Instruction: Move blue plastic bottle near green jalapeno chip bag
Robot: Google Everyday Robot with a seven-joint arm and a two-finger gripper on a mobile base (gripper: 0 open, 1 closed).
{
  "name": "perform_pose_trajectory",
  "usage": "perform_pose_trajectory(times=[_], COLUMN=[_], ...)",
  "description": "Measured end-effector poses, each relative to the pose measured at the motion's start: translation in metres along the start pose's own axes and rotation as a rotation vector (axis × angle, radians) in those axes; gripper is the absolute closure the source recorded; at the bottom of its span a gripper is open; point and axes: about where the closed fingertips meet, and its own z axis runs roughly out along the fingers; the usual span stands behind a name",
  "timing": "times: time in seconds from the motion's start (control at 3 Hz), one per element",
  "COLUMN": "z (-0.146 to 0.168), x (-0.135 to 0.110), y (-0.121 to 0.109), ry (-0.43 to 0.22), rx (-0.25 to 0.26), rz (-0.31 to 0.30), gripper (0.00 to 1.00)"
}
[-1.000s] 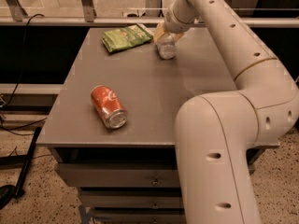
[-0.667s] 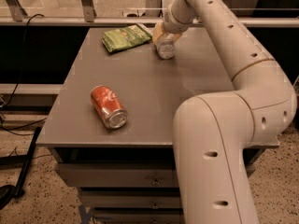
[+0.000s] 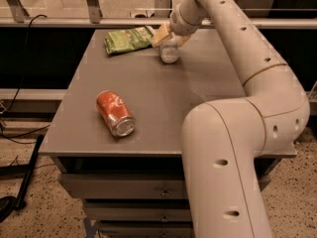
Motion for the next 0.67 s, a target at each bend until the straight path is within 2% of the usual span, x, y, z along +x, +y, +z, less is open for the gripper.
perform_pose_trajectory(times=[0.33,0.67], z=[-0.002,-0.021], x=[-0.001,0.001], y=[0.009,-0.008], ry=[0.0,-0.031], rx=[-0.043,-0.064], rz=[-0.003,0.042], gripper=[0.0,0.0])
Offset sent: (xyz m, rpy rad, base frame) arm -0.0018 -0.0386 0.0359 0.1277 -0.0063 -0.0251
